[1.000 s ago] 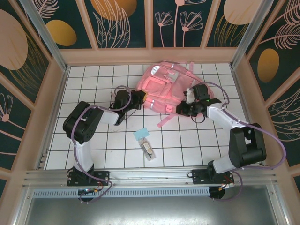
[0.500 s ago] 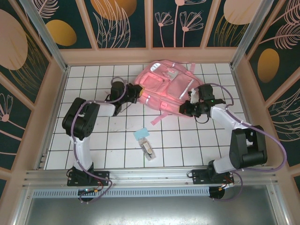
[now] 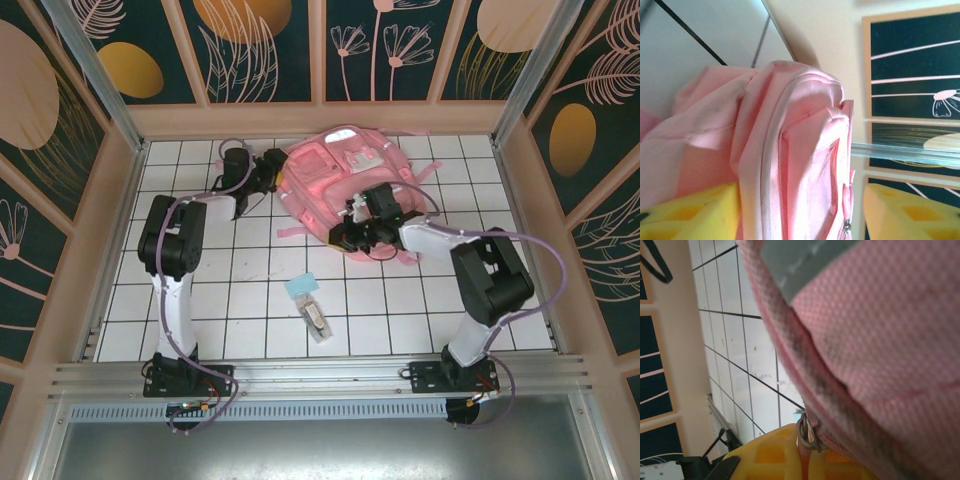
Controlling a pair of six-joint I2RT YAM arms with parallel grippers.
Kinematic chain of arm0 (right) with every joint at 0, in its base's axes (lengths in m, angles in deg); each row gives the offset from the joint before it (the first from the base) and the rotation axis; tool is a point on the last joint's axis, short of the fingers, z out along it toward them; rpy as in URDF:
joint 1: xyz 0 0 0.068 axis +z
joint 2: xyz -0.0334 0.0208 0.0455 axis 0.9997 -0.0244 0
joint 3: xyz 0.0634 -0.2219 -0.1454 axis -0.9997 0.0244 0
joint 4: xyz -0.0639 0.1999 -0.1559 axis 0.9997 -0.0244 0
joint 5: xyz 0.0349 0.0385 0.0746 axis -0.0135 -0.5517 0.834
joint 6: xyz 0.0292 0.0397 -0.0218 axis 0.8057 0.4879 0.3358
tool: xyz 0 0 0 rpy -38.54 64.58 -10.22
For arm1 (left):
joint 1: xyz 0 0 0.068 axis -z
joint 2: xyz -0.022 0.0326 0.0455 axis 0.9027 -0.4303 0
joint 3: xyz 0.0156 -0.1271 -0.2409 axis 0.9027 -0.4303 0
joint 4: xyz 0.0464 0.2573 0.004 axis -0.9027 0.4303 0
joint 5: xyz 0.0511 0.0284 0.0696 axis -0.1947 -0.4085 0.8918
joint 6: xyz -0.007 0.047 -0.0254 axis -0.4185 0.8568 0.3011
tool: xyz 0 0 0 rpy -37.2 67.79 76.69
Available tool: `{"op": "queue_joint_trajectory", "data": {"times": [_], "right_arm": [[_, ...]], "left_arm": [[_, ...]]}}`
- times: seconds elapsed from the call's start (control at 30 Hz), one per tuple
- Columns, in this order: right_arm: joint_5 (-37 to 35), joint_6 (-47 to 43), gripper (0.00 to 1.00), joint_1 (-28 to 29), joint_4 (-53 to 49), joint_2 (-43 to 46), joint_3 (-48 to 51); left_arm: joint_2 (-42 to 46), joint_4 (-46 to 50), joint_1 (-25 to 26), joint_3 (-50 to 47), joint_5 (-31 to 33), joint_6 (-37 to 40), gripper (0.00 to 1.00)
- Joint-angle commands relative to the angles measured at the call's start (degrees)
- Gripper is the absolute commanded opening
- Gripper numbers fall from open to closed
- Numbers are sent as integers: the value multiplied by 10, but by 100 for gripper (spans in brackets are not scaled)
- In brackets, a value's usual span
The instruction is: Pack the student bag
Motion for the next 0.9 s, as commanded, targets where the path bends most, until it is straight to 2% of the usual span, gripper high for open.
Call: {"op": "queue_joint_trajectory", "data": {"times": [0.0,0.13,0.23,0.37,0.5,0.53,0.6,0.7,0.73,0.77,0.87], "right_arm": [[27,30,0,11,63,-40,-62],[32,51,0,10,114,-80,-123],[49,59,0,28,125,-103,-163],[56,55,0,51,109,-119,-188],[58,68,0,71,124,-100,-164],[60,69,0,77,125,-94,-158],[59,70,0,87,123,-78,-145],[52,55,0,98,96,-55,-125],[45,44,0,99,67,-50,-120],[34,28,0,98,32,-45,-114],[-51,-37,0,91,-101,-38,-96]], "left_arm": [[85,-1,-11,-76,28,24,72],[179,-23,-3,-199,35,3,72],[213,-56,23,-257,38,-26,72],[200,-103,58,-262,28,-67,72],[162,-114,80,-228,26,-76,70],[150,-124,83,-223,24,-81,67],[129,-140,84,-216,24,-88,53],[105,-162,85,-215,20,-96,22],[103,-168,83,-219,22,-98,9],[103,-173,83,-224,26,-99,0],[114,-169,79,-228,27,-89,0]]}}
